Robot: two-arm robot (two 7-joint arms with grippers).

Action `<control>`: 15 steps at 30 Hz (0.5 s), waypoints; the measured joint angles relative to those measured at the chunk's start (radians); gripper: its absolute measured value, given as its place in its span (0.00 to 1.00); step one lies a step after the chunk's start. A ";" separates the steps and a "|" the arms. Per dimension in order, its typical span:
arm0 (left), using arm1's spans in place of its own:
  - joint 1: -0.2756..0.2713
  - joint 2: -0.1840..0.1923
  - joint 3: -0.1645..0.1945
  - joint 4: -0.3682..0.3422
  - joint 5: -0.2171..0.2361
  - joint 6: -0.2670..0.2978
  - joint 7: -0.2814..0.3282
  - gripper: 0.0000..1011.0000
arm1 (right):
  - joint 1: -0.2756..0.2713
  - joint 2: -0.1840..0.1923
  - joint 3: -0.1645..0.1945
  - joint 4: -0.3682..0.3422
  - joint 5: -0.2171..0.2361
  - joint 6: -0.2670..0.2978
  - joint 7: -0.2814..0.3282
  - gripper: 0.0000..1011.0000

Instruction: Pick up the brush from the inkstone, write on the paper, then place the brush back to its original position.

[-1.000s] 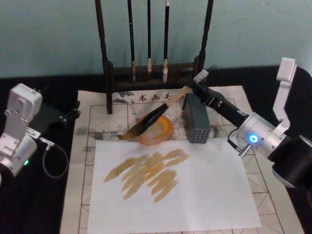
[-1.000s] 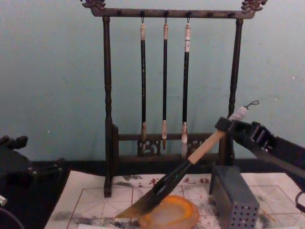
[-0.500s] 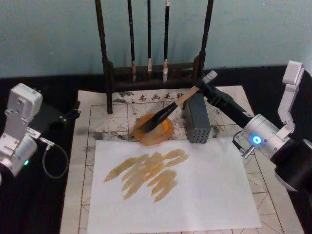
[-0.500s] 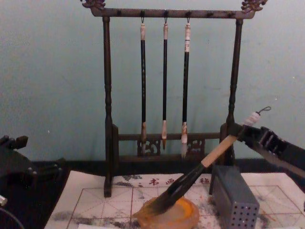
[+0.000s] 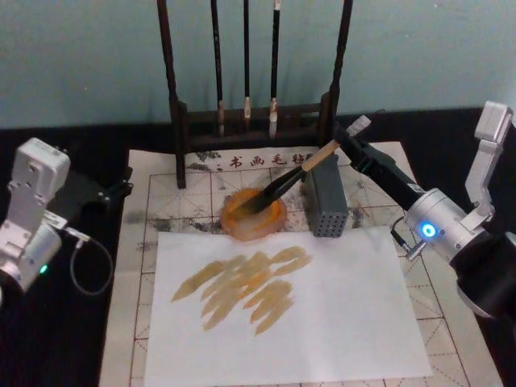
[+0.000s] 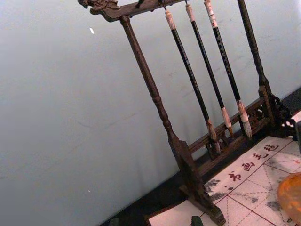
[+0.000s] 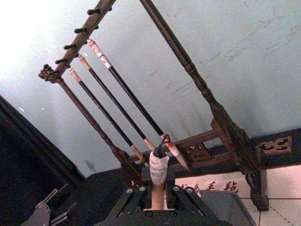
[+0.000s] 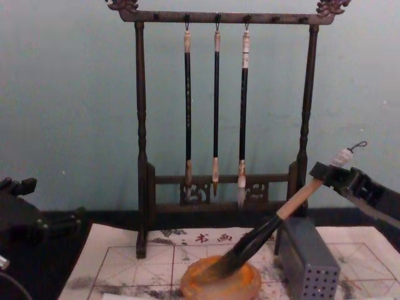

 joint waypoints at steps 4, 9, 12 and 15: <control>0.000 0.000 0.000 0.000 0.000 0.000 0.000 0.99 | -0.004 -0.003 0.006 -0.001 -0.007 0.001 -0.009 0.17; 0.000 0.000 0.000 0.000 0.000 0.000 0.000 0.99 | -0.006 -0.008 0.014 0.000 -0.009 0.008 -0.011 0.17; 0.000 0.000 0.000 0.000 0.000 0.000 0.000 0.99 | -0.006 -0.011 0.018 0.005 -0.007 0.014 -0.011 0.17; 0.000 0.000 0.000 0.000 0.000 0.000 0.000 0.99 | -0.006 -0.014 0.023 0.010 -0.002 0.021 -0.009 0.17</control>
